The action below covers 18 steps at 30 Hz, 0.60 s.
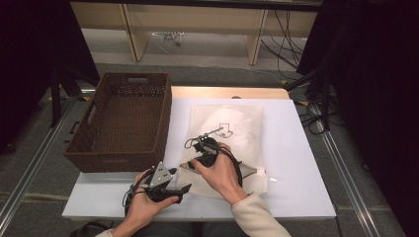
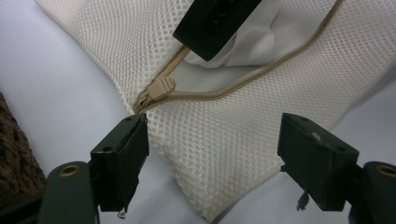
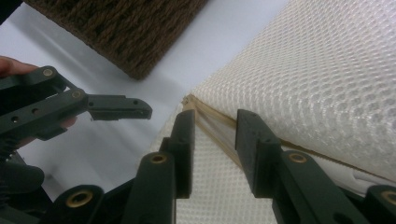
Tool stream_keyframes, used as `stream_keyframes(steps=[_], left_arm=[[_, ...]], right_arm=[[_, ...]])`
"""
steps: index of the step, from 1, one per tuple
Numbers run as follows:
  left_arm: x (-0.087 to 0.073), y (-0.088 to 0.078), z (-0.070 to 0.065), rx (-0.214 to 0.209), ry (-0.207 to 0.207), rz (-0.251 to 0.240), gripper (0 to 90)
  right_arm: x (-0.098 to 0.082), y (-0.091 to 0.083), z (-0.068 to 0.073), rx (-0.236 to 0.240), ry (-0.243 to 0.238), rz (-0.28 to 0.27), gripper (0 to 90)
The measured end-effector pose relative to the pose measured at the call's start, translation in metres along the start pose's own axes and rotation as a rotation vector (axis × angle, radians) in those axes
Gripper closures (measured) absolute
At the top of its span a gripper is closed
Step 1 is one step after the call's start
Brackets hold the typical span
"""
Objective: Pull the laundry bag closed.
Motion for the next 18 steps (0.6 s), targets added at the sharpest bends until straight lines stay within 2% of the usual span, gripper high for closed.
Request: stream_keyframes(steps=[1, 4, 5, 7, 8, 10, 12, 14, 15, 17, 18], left_arm=[[0.0, 0.0, 0.0, 0.006, -0.017, 0.002, 24.7], [0.0, 0.0, 0.002, 0.005, 0.002, 0.005, 24.8], [0.0, 0.0, 0.002, 0.011, -0.004, 0.0, 24.8], [0.0, 0.001, 0.002, 0.01, -0.005, 0.002, 24.8], [-0.001, 0.002, 0.001, 0.008, -0.029, -0.001, 24.8], [-0.001, 0.001, 0.002, 0.003, 0.002, 0.011, 24.7], [-0.001, 0.001, 0.002, 0.009, -0.001, 0.007, 24.6], [-0.001, 0.001, 0.001, 0.011, -0.03, -0.002, 24.5], [-0.001, 0.001, 0.003, 0.015, -0.009, 0.003, 24.4], [-0.001, 0.0, 0.004, 0.015, -0.005, 0.004, 24.4], [-0.001, 0.001, 0.003, 0.014, -0.033, 0.003, 24.4]], right_arm=[[0.001, 0.001, -0.002, 0.0, -0.02, -0.002, 69.6], [0.001, 0.004, 0.0, 0.011, -0.003, 0.009, 70.4], [0.002, 0.005, 0.0, 0.01, -0.012, 0.011, 70.9], [0.002, 0.006, 0.001, 0.019, -0.001, 0.014, 71.2], [0.002, 0.007, 0.001, 0.021, -0.007, 0.015, 71.4], [0.001, 0.009, 0.002, 0.025, 0.003, 0.021, 71.6], [0.001, 0.011, 0.003, 0.031, 0.002, 0.023, 72.0], [0.001, 0.014, 0.005, 0.036, 0.007, 0.033, 72.1], [0.002, 0.016, 0.005, 0.04, -0.016, 0.033, 72.2], [0.002, 0.019, 0.006, 0.043, -0.022, 0.032, 72.4], [0.002, 0.02, 0.007, 0.049, -0.022, 0.032, 72.7]])
Point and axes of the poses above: each handheld gripper's, and its own axes: y roughly forward along the jaws, x roughly out of its top, z roughly to its left, the point moved 8 cm from there along y, roughly forward along the jaws, and after that the axes turned 5 degrees about -y, right-handed, at the moved point
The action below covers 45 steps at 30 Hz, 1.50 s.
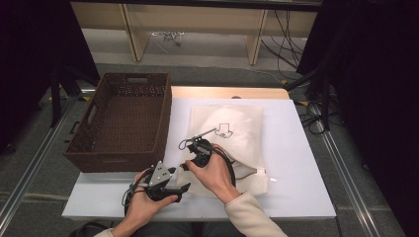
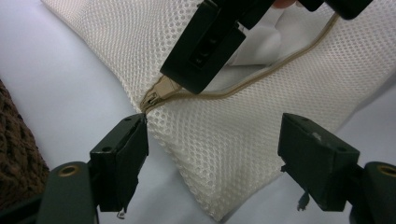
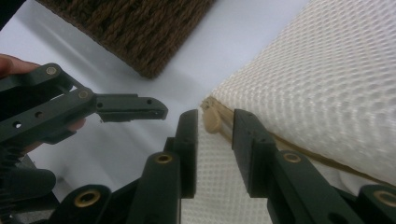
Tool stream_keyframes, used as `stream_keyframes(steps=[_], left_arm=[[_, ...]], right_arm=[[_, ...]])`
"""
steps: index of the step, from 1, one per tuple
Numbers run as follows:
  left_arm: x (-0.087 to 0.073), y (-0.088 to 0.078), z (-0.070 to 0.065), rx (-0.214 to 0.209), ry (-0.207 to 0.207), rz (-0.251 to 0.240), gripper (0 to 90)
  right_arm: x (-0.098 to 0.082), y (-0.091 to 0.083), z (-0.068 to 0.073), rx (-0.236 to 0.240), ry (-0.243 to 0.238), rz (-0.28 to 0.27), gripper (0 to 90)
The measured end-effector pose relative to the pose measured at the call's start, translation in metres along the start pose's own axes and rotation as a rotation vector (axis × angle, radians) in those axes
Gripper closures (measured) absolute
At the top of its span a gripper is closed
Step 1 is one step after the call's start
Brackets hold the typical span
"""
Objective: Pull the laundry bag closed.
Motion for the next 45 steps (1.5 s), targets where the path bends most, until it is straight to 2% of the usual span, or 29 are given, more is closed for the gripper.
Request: stream_keyframes(steps=[1, 3, 4, 5, 6, 7, 10, 12, 13, 15, 17, 19, 22, 23, 28, 30, 31, 35, 36, 37, 39, 40, 41, 42, 45], left_arm=[[0.0, 0.0, 0.001, 0.001, 0.023, 0.002, 24.4], [0.0, 0.0, 0.002, -0.004, 0.028, 0.009, 24.4], [0.0, 0.001, 0.001, 0.003, 0.017, 0.001, 24.7], [-0.001, 0.0, 0.001, 0.011, -0.002, 0.006, 25.0], [-0.001, 0.0, 0.002, 0.006, 0.007, 0.008, 25.1], [-0.001, 0.0, 0.005, 0.013, 0.04, 0.019, 25.2], [-0.001, 0.0, 0.002, 0.007, 0.012, 0.009, 25.3], [-0.001, 0.0, 0.002, 0.011, 0.03, 0.009, 25.3], [0.0, 0.001, 0.001, 0.004, 0.018, -0.001, 25.3], [-0.001, 0.0, 0.003, 0.009, 0.031, 0.007, 25.4], [0.0, 0.0, 0.002, 0.001, 0.023, 0.002, 25.5], [-0.001, 0.0, 0.004, 0.012, 0.038, 0.016, 25.6], [-0.001, 0.0, 0.002, 0.009, 0.024, 0.004, 25.7], [-0.001, 0.001, 0.001, 0.008, -0.003, 0.002, 25.7], [-0.002, 0.001, 0.001, 0.008, -0.002, 0.006, 26.1], [-0.002, 0.001, 0.001, 0.008, -0.004, 0.006, 26.2], [-0.002, 0.001, 0.004, 0.015, 0.028, 0.013, 26.3], [0.0, 0.0, 0.004, 0.02, 0.015, -0.006, 28.1], [0.0, 0.0, 0.004, 0.018, 0.008, -0.009, 29.1], [0.001, 0.0, 0.004, 0.025, -0.008, -0.022, 29.7], [0.003, -0.001, 0.005, 0.022, 0.003, -0.031, 32.0], [0.004, -0.001, 0.005, 0.028, -0.013, -0.036, 33.2], [0.005, -0.001, 0.005, 0.026, -0.021, -0.042, 34.3], [0.006, -0.001, 0.004, 0.014, -0.035, -0.05, 36.2], [0.01, -0.001, 0.003, 0.008, -0.058, -0.067, 40.9]], right_arm=[[0.0, 0.001, 0.0, -0.004, 0.006, 0.007, 72.8], [0.0, 0.003, 0.003, -0.003, 0.041, 0.008, 73.3], [0.0, 0.004, 0.001, 0.006, 0.02, 0.01, 73.7], [0.0, 0.005, 0.0, 0.004, 0.037, 0.013, 74.2], [0.0, 0.005, 0.0, 0.004, 0.037, 0.012, 75.1], [0.0, 0.006, 0.0, 0.007, 0.043, 0.011, 75.6], [0.002, 0.007, -0.001, 0.007, 0.051, 0.007, 76.5], [0.003, 0.007, 0.0, 0.008, 0.053, 0.006, 77.1], [0.003, 0.008, 0.0, 0.008, 0.059, 0.011, 77.4], [0.003, 0.009, -0.001, -0.003, 0.057, 0.02, 79.2], [0.003, 0.011, -0.001, -0.014, 0.071, 0.03, 80.9], [0.004, 0.012, 0.0, -0.002, 0.068, 0.026, 81.7], [0.005, 0.013, 0.001, -0.007, 0.069, 0.031, 82.7], [0.005, 0.013, 0.0, -0.014, 0.067, 0.032, 82.7], [0.006, 0.017, 0.0, -0.011, 0.079, 0.04, 83.8], [0.006, 0.017, 0.001, 0.007, 0.087, 0.04, 86.3], [0.006, 0.017, 0.001, 0.009, 0.087, 0.04, 86.9], [0.005, 0.017, 0.001, 0.014, 0.093, 0.051, 87.3], [0.005, 0.017, 0.0, 0.023, 0.074, 0.045, 87.3], [0.005, 0.015, 0.0, 0.033, 0.075, 0.041, 87.3], [0.005, 0.012, 0.0, 0.04, 0.067, 0.037, 87.3], [0.005, 0.009, 0.0, 0.039, 0.056, 0.034, 87.3], [0.005, 0.006, 0.002, 0.039, 0.07, 0.03, 87.4], [0.005, 0.003, 0.001, 0.039, 0.05, 0.027, 87.4], [0.001, -0.005, 0.0, 0.037, 0.038, 0.026, 87.4]])
Point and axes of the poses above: each handheld gripper's, and its own axes: y roughly forward along the jaws, x roughly out of its top, z roughly to its left, the point moved 8 cm from there along y, roughly forward along the jaws, and after that the axes turned 5 degrees about -y, right-handed, at the moved point
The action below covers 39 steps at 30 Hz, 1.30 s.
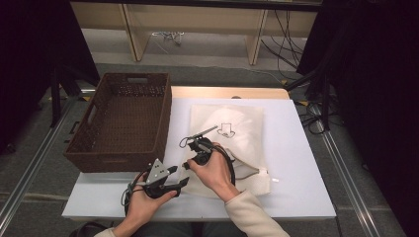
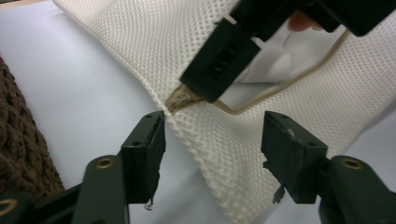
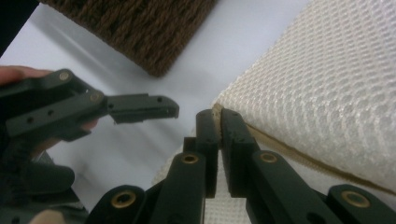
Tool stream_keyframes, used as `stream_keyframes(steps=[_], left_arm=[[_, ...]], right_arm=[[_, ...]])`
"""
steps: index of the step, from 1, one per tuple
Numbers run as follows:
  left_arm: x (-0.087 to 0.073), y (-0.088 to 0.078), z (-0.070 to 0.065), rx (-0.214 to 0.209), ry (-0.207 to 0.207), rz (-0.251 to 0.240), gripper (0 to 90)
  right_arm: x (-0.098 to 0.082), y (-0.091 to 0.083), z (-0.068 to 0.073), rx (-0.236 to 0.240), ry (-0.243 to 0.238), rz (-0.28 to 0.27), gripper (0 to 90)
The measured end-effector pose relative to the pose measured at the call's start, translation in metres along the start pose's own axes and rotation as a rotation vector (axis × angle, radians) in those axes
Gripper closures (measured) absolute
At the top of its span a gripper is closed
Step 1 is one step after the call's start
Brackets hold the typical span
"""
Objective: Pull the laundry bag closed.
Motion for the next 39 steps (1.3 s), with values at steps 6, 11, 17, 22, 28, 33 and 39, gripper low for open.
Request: stream_keyframes(steps=[6, 11, 17, 22, 28, 33, 39], left_arm=[[0.0, 0.003, -0.003, -0.025, -0.002, 0.019, 48.7], [-0.003, 0.008, -0.004, -0.053, -0.037, 0.041, 53.2], [-0.002, 0.017, -0.005, -0.093, -0.088, 0.067, 60.9], [-0.001, 0.024, -0.005, -0.108, -0.127, 0.076, 65.4], [0.002, 0.026, 0.0, -0.103, -0.144, 0.071, 77.8], [0.004, 0.024, -0.002, -0.109, -0.179, 0.057, 83.3], [0.004, 0.023, -0.003, -0.107, -0.184, 0.061, 84.7]], right_arm=[[-0.008, -0.014, 0.001, 0.001, 0.017, 0.005, 87.4], [-0.013, -0.019, 0.001, 0.003, -0.011, 0.006, 87.4], [-0.016, -0.022, 0.002, 0.002, 0.011, 0.014, 87.4], [-0.016, -0.023, 0.001, 0.006, -0.01, 0.011, 87.4], [-0.018, -0.022, 0.0, 0.007, -0.004, 0.023, 87.4], [-0.018, -0.025, -0.002, 0.022, 0.029, 0.011, 87.4], [-0.021, -0.022, -0.006, 0.029, 0.018, 0.017, 87.4]])
Point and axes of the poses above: each handheld gripper's, and its own axes: y roughly forward along the jaws, x roughly out of its top, z roughly to its left, the point moved 8 cm from there along y, roughly forward along the jaws, and after that the axes turned 5 degrees about -y, right-handed, at the moved point
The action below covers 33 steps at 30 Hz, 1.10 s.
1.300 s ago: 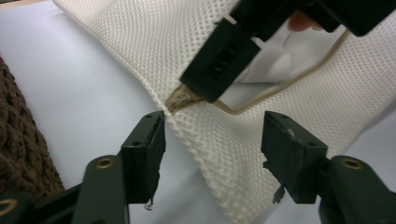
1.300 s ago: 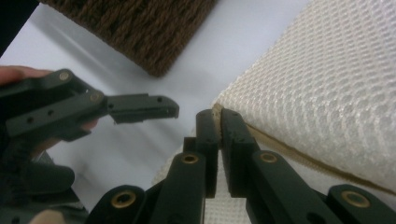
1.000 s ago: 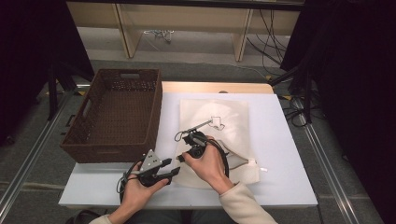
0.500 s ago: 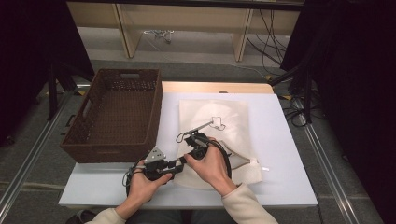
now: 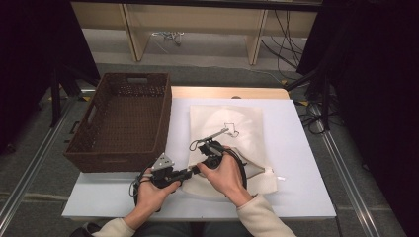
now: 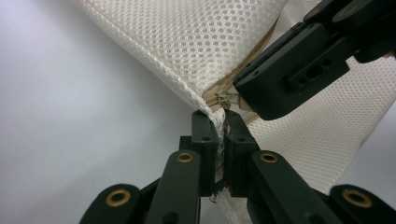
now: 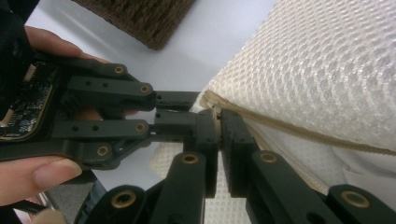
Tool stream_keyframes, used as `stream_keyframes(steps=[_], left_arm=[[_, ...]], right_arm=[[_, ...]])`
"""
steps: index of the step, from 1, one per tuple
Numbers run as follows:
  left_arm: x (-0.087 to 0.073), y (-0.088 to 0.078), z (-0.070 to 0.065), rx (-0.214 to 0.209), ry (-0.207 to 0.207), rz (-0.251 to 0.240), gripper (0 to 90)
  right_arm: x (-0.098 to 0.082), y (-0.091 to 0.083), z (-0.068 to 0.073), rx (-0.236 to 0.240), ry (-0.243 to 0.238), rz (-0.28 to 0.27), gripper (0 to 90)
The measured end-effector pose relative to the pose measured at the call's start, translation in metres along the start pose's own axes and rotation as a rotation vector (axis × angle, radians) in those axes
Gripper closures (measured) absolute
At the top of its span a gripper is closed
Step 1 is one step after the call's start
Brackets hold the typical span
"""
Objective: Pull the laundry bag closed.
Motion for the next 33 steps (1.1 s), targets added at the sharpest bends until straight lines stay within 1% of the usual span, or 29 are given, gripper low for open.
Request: stream_keyframes(steps=[1, 2, 4, 5, 6, 7, 8, 9, 10, 11, 12, 13, 15, 16, 17, 18, 19, 20, 21, 22, 24, 25, 26, 27, 28, 29, 30, 31, 33], left_arm=[[0.0005, -0.0003, 0.0, 0.001, 0.001, -0.002, 84.7], [0.0008, 0.0001, -0.001, -0.006, -0.011, -0.004, 84.7], [0.0009, 0.0001, -0.001, 0.002, -0.006, -0.01, 84.7], [0.0011, 0.0006, -0.0014, -0.003, -0.008, -0.015, 84.7], [0.001, 0.0003, -0.0017, -0.001, -0.007, -0.013, 84.7], [0.0024, -0.0001, 0.0, 0.006, 0.023, -0.019, 84.8], [0.0026, -0.0002, 0.0, 0.008, 0.023, -0.021, 84.8], [0.0013, -0.0005, -0.002, 0.0, -0.003, -0.013, 84.8], [0.002, -0.0004, -0.0006, 0.01, 0.001, -0.018, 84.8], [0.0019, -0.0005, -0.001, 0.007, -0.003, -0.018, 84.9], [0.0019, -0.0001, -0.0023, -0.001, -0.013, -0.023, 84.9], [0.0021, -0.0003, -0.0031, 0.005, -0.023, -0.031, 85.0], [0.0023, -0.0011, -0.0026, 0.012, -0.018, -0.032, 85.2], [0.0032, -0.0013, -0.0024, 0.007, -0.005, -0.036, 85.3], [0.0037, -0.002, -0.0019, 0.008, -0.005, -0.038, 85.3], [0.0046, -0.003, -0.0024, 0.004, -0.005, -0.043, 85.4], [0.0054, -0.0037, -0.003, 0.007, -0.012, -0.049, 85.4], [0.0056, -0.0044, -0.003, 0.004, -0.008, -0.044, 85.5], [0.0065, -0.0045, -0.0032, 0.011, -0.016, -0.057, 85.4], [0.007, -0.0056, -0.0018, 0.022, 0.007, -0.053, 85.5], [0.007, -0.0052, -0.0028, 0.021, 0.002, -0.057, 85.4], [0.0076, -0.0055, -0.0035, 0.017, 0.003, -0.058, 85.4], [0.0082, -0.0063, -0.0037, 0.021, 0.006, -0.06, 85.4], [0.0089, -0.0062, -0.0049, 0.018, -0.003, -0.068, 85.5], [0.009, -0.0069, -0.0048, 0.019, 0.002, -0.065, 85.5], [0.0098, -0.0075, -0.0046, 0.019, 0.022, -0.066, 85.5], [0.0101, -0.0075, -0.0049, 0.016, 0.023, -0.068, 85.5], [0.0098, -0.0073, -0.0057, 0.023, 0.003, -0.071, 85.4], [0.0103, -0.0069, -0.0065, 0.017, -0.001, -0.077, 85.5]], right_arm=[[0.0002, -0.0003, 0.0, 0.006, 0.012, -0.005, 87.4], [0.0003, -0.0007, 0.0012, 0.009, 0.035, -0.008, 87.4], [0.0004, -0.0011, -0.0013, 0.008, 0.01, -0.008, 87.4], [0.0006, -0.0014, -0.0009, 0.008, 0.01, -0.014, 87.4], [0.0003, -0.0016, 0.0, 0.008, 0.027, -0.014, 87.4], [-0.0001, -0.0017, 0.0002, 0.007, 0.036, -0.01, 87.4], [-0.0004, -0.0021, -0.0002, 0.006, 0.036, -0.01, 87.4], [0.0004, -0.0019, 0.0002, 0.008, 0.02, -0.018, 87.4], [0.0006, -0.0023, -0.0007, 0.006, 0.011, -0.019, 87.4], [0.0006, -0.0022, 0.0, 0.007, 0.022, -0.02, 87.5], [0.0008, -0.0023, -0.0003, 0.006, 0.019, -0.022, 87.4], [0.0007, -0.0026, -0.0004, 0.006, 0.024, -0.023, 87.5], [0.0004, -0.0025, -0.0009, 0.003, 0.027, -0.028, 87.4], [0.0002, -0.0026, -0.0006, 0.006, 0.035, -0.029, 87.5], [-0.0005, -0.0032, -0.0009, -0.001, 0.039, -0.026, 87.5], [-0.0014, -0.0037, 0.0006, -0.01, 0.079, -0.025, 87.5], [-0.0018, -0.0039, -0.0027, -0.019, 0.04, -0.024, 87.5], [-0.002, -0.0042, -0.0023, -0.014, 0.048, -0.029, 87.5], [-0.0023, -0.0048, -0.0031, -0.011, 0.044, -0.029, 87.5], [-0.0034, -0.005, -0.0023, -0.019, 0.074, -0.024, 87.5], [-0.0038, -0.0052, -0.0049, -0.022, 0.045, -0.025, 87.5], [-0.0045, -0.0062, -0.0026, -0.033, 0.081, -0.026, 87.5], [-0.0043, -0.0063, -0.0039, -0.029, 0.05, -0.031, 87.5], [-0.0047, -0.0067, -0.0045, -0.031, 0.05, -0.028, 87.5], [-0.0049, -0.0077, -0.0046, -0.031, 0.055, -0.029, 87.5], [-0.0049, -0.0081, -0.0062, -0.039, 0.049, -0.028, 87.5], [-0.0052, -0.0086, -0.0055, -0.036, 0.057, -0.027, 87.5], [-0.0051, -0.0091, -0.0059, -0.041, 0.054, -0.03, 87.5], [-0.0051, -0.0094, -0.0055, -0.043, 0.053, -0.031, 87.5]])
Point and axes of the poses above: each handheld gripper's, and its own axes: y roughly forward along the jaws, x roughly out of its top, z roughly to its left, the point moved 8 cm from there along y, roughly forward along the jaws, and after that the axes turned 5 degrees about -y, right-handed, at the moved point
